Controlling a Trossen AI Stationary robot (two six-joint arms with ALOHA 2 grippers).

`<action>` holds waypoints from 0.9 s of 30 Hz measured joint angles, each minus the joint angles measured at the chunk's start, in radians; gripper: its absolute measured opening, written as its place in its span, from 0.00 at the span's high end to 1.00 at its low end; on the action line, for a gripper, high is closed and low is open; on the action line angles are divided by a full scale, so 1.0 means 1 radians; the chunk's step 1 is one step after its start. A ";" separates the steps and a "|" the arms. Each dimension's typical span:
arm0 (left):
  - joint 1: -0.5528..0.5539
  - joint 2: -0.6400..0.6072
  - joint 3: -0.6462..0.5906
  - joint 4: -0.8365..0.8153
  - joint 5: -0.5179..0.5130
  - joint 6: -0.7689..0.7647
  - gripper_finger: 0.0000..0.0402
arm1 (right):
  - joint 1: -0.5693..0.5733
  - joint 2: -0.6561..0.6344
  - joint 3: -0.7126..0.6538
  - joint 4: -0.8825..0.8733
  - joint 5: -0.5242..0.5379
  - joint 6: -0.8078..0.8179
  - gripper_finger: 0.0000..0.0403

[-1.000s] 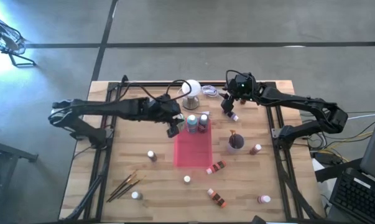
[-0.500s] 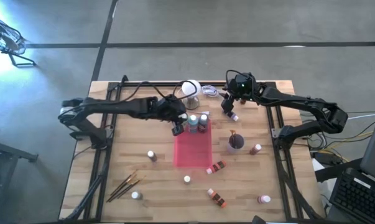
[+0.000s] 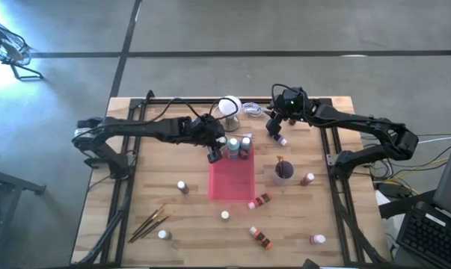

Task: Pick & Place Paint Supplies
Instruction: Put the large green paint bottle into the red bin, then put the orange paintbrush into the purple cup

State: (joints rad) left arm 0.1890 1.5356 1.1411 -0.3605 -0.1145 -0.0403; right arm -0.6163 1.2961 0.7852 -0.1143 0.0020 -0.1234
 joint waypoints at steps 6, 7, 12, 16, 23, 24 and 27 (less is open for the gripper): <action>0.000 -0.033 -0.001 -0.006 -0.004 0.002 0.60 | 0.001 0.000 0.000 0.000 -0.001 0.000 0.83; 0.000 -0.036 -0.001 -0.007 -0.004 0.002 0.60 | 0.001 0.000 0.000 0.000 -0.001 0.000 0.83; 0.000 -0.063 -0.001 -0.031 -0.003 0.002 0.60 | 0.001 0.000 0.000 -0.001 -0.001 0.000 0.79; -0.001 -0.126 0.013 -0.091 -0.003 0.001 0.60 | 0.001 0.000 0.000 0.000 -0.001 -0.004 0.76; -0.003 -0.280 0.056 -0.222 -0.002 -0.012 0.59 | 0.000 0.000 0.000 -0.001 0.000 -0.007 0.70; -0.003 -0.306 0.051 -0.238 -0.001 -0.017 0.59 | 0.000 0.000 0.000 -0.003 0.000 -0.007 0.69; -0.003 -0.389 0.013 -0.268 -0.002 -0.028 0.59 | 0.000 0.000 -0.002 -0.008 0.002 -0.003 0.67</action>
State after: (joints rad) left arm 0.1860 1.1469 1.1543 -0.6285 -0.1162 -0.0683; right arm -0.6163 1.2961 0.7829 -0.1225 0.0037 -0.1265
